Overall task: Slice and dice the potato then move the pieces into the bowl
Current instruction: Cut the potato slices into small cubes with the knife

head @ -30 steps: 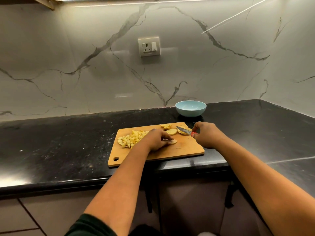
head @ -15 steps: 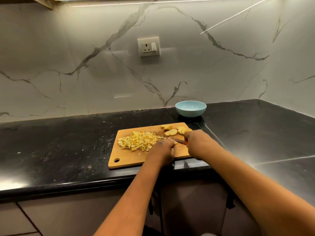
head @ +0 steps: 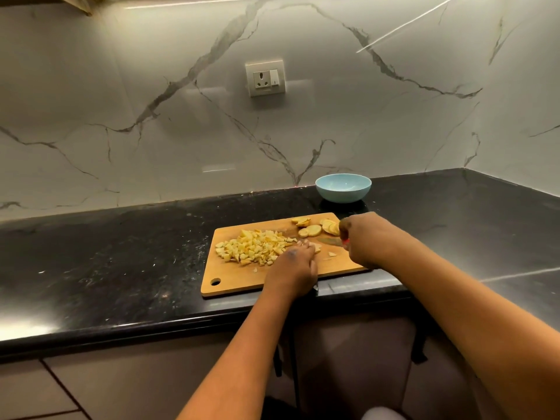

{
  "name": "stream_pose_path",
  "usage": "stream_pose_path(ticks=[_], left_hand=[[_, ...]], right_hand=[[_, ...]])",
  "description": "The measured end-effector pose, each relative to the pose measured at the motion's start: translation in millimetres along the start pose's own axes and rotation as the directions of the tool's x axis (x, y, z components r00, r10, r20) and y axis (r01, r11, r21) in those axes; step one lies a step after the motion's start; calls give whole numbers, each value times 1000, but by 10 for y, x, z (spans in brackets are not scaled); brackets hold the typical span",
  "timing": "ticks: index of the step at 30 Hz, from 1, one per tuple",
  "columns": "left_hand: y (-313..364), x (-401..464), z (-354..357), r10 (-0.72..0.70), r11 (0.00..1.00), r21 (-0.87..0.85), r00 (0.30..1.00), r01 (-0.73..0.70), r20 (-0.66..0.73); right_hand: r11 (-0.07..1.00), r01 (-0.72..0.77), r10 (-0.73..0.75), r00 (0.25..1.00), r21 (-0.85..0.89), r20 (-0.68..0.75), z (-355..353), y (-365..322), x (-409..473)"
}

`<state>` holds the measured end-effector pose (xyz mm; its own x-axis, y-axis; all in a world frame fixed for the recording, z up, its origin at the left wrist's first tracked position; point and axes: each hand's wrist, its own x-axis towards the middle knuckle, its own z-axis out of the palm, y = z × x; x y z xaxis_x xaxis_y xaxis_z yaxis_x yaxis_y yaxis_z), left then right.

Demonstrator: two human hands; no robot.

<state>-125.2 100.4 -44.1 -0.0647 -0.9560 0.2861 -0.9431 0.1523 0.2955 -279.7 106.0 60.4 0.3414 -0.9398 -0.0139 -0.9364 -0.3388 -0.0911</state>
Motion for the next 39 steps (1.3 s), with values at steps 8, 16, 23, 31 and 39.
stream_pose_path(ticks=[8, 16, 23, 31, 39], left_hand=[[-11, 17, 5, -43, 998, 39, 998, 41, 50], [-34, -62, 23, -84, 996, -19, 963, 82, -257], [-57, -12, -2, -189, 982, -86, 928, 170, -320], [-66, 92, -10, -235, 970, -133, 919, 202, -316], [2, 108, -6, -156, 983, -133, 956, 126, -247]], right_hand=[[999, 13, -12, 1000, 52, -14, 313, -97, 90], [985, -8, 27, 993, 170, -113, 289, 3, 139], [975, 17, 6, 995, 221, -99, 256, 31, 137], [972, 16, 2, 997, 232, -78, 239, 47, 140], [984, -3, 10, 999, 178, -37, 299, -49, 109]])
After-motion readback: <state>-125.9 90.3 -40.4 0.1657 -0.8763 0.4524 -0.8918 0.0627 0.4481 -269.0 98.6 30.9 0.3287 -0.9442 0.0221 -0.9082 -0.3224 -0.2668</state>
